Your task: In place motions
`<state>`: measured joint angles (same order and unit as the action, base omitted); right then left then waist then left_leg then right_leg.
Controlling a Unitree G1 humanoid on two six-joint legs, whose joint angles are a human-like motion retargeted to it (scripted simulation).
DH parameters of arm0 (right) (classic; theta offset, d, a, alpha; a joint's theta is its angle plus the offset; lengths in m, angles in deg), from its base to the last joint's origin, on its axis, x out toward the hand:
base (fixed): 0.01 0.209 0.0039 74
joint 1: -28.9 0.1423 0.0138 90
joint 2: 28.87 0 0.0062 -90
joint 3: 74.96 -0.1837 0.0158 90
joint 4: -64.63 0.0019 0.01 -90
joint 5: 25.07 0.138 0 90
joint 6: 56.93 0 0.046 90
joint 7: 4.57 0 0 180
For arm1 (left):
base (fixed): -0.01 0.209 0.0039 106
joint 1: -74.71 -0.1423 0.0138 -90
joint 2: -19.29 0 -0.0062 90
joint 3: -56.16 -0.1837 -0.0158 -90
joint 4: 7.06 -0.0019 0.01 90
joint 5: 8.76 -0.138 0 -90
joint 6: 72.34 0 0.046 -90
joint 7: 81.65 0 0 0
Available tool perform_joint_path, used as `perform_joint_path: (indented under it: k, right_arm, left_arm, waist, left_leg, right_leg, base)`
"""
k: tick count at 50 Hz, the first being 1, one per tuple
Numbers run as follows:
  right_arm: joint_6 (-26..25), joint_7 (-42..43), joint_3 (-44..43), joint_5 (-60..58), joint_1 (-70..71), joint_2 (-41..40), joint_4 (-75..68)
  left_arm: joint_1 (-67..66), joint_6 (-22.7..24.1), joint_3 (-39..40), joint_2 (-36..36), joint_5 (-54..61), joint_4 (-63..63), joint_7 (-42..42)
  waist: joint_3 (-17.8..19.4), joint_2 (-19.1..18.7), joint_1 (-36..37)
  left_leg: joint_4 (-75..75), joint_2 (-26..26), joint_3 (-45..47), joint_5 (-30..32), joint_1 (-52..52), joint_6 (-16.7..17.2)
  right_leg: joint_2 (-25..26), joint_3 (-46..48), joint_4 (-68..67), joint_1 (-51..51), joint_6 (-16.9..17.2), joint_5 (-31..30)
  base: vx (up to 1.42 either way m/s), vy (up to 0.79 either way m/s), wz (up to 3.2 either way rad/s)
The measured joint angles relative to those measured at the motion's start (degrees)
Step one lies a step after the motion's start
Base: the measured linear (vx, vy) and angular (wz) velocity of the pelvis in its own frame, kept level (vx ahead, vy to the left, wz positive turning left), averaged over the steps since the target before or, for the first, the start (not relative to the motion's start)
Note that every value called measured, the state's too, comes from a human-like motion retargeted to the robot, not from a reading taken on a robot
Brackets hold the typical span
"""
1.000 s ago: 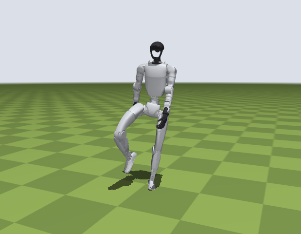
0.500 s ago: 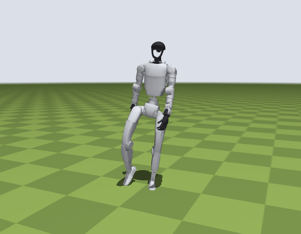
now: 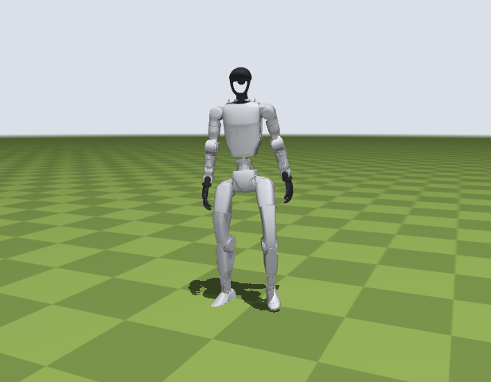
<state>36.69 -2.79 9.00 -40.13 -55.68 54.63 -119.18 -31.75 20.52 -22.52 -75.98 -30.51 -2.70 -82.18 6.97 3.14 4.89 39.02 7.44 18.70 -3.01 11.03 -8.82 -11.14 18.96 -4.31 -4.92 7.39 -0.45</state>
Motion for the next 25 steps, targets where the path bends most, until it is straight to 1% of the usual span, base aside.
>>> perform_joint_path:
  k: [1, 2, 3, 4, 5, 6, 7, 8, 10, 12, 15, 18, 20, 23, 25]
  right_arm:
    - [0.1, -0.9, -0.3, 1.8, 1.6, -0.6, 1.4]
    - [0.4, -1.9, -0.6, 3.7, 3.1, -1.0, 2.9]
    - [1.0, -3.0, -1.0, 5.5, 4.8, -1.3, 4.3]
    - [1.2, -3.5, -2.0, 6.8, 6.9, -1.6, 5.7]
    - [1.2, -3.8, -3.3, 7.7, 9.3, -1.8, 7.0]
    - [1.2, -3.3, -4.5, 8.0, 12.2, -1.8, 8.4]
    - [1.1, -2.9, -5.4, 8.3, 15.1, -1.8, 9.8]
    - [1.1, -2.7, -5.6, 8.7, 18.2, -1.5, 11.0]
    - [1.0, -2.8, -5.8, 9.3, 23.7, -1.0, 13.8]
    - [1.1, -3.7, -6.3, 8.8, 29.2, -0.3, 16.4]
    - [1.2, -3.4, -6.0, 6.9, 36.2, 0.7, 18.7]
    - [1.5, -1.6, -4.0, 6.7, 40.0, 2.0, 19.0]
    - [1.8, -2.3, -3.3, 6.3, 40.8, 2.6, 19.1]
    - [1.6, -3.1, -2.9, 4.1, 38.9, 2.4, 19.4]
    - [2.4, -2.2, -2.8, 1.9, 35.9, 1.6, 19.7]
  left_arm:
    - [-1.6, -0.4, 0.2, 0.3, 0.0, -1.0, 0.8]
    - [-3.2, -0.8, 0.4, 0.5, 0.0, -2.1, 1.5]
    - [-4.8, -1.4, 0.4, 0.8, -0.1, -3.5, 2.0]
    - [-6.1, -2.2, 0.3, 1.2, -0.3, -5.1, 2.1]
    - [-7.2, -3.3, 0.1, 1.7, -0.5, -6.8, 2.1]
    - [-7.9, -4.3, 0.1, 2.1, -1.1, -8.0, 1.4]
    - [-8.7, -5.3, 0.2, 2.3, -1.8, -9.2, 0.6]
    - [-9.7, -5.9, 0.4, 2.3, -2.7, -10.0, -0.5]
    - [-12.0, -6.5, 1.1, 1.8, -3.7, -10.9, -2.4]
    - [-13.7, -6.4, 2.1, 1.1, -3.3, -11.3, -2.8]
    - [-14.3, -6.2, 3.4, 0.5, -1.2, -11.8, -1.9]
    - [-13.3, -6.2, 3.6, 0.9, -0.6, -11.7, -2.1]
    - [-12.2, -5.7, 3.3, 1.1, -1.6, -10.6, -2.6]
    - [-10.4, -4.0, 3.0, 1.1, -3.5, -8.0, -2.7]
    - [-9.0, -3.6, 3.2, 0.9, -4.0, -5.4, -2.7]
  waist:
    - [0.7, 0.6, 0.9]
    - [1.3, 1.3, 1.8]
    - [1.7, 2.1, 3.1]
    - [2.1, 1.6, 4.4]
    - [2.4, 0.5, 5.9]
    - [2.8, -0.5, 7.6]
    - [3.2, -1.4, 9.2]
    - [3.3, -1.8, 10.6]
    - [4.1, -1.6, 13.7]
    - [5.8, -0.7, 16.6]
    - [8.7, 1.2, 18.8]
    - [9.9, 2.7, 20.2]
    - [9.7, 3.1, 19.9]
    - [7.6, 3.2, 18.1]
    - [5.7, 3.5, 16.3]
  left_leg:
    - [7.0, -0.5, -3.1, 3.9, 5.2, -3.2]
    - [14.1, -1.3, -5.9, 5.9, 10.3, -5.6]
    - [21.4, -2.8, -8.2, 4.2, 15.2, -6.0]
    - [29.3, -0.8, -10.2, 1.6, 20.4, -6.2]
    - [37.5, 3.0, -12.1, -1.6, 25.8, -6.2]
    - [44.3, 5.1, -15.0, -4.2, 31.2, -6.2]
    - [50.4, 6.5, -17.6, -6.6, 36.4, -6.2]
    - [55.2, 6.7, -19.4, -8.2, 41.4, -6.2]
    - [62.0, 6.1, -19.5, -10.1, 49.1, -6.2]
    - [64.8, 5.7, -16.0, -10.2, 53.7, -6.2]
    - [65.3, 6.2, -9.8, -9.9, 55.9, -6.2]
    - [63.0, 7.1, -4.6, -9.3, 53.9, -6.2]
    - [60.6, 7.4, -2.7, -8.8, 51.2, -6.2]
    - [55.5, 7.0, -2.1, -8.1, 45.5, -6.2]
    - [49.6, 5.2, -1.9, -7.1, 39.9, -6.2]
  right_leg:
    - [-0.5, 0.1, 0.2, -0.1, 0.0, 0.4]
    - [-1.1, 0.2, 0.4, -0.3, -0.2, 0.7]
    - [-1.8, 0.2, 0.6, -0.6, -0.6, 0.9]
    - [-0.5, 0.2, 0.9, -1.0, -1.6, 1.3]
    - [1.8, 0.1, 1.3, -1.5, -2.9, 1.8]
    - [3.9, -0.4, 1.3, -1.7, -4.3, 2.3]
    - [5.6, -1.0, 1.2, -1.7, -5.5, 2.7]
    - [6.3, -1.7, 1.0, -1.3, -6.2, 2.8]
    - [5.7, -3.7, 0.4, -0.9, -6.8, 2.7]
    - [3.8, -6.0, -0.5, -0.5, -6.8, 2.7]
    - [1.2, -7.6, -2.0, -0.7, -6.5, 2.8]
    - [-0.9, -7.7, -2.5, -0.8, -5.5, 2.9]
    - [-1.5, -7.0, -2.4, -1.0, -4.7, 2.8]
    - [-1.6, -4.9, -1.5, -1.1, -3.4, 2.7]
    - [-1.8, -3.3, -0.9, -1.0, -2.4, 2.6]
  base:
    - [-0.14, -0.33, -0.02]
    - [-0.1, -0.24, 0.07]
    - [-0.05, -0.27, -0.02]
    - [-0.01, -0.31, -0.09]
    - [-0.03, -0.39, -0.25]
    - [-0.05, -0.42, -0.4]
    - [-0.07, -0.39, -0.56]
    - [-0.05, -0.27, -0.64]
    - [-0.01, -0.1, -0.81]
    - [-0.02, -0.01, -0.76]
    - [0.0, -0.07, -0.28]
    - [0.01, 0.0, 0.08]
    - [0.04, 0.04, 0.47]
    - [0.04, 0.1, 0.71]
    - [0.05, 0.15, 0.87]
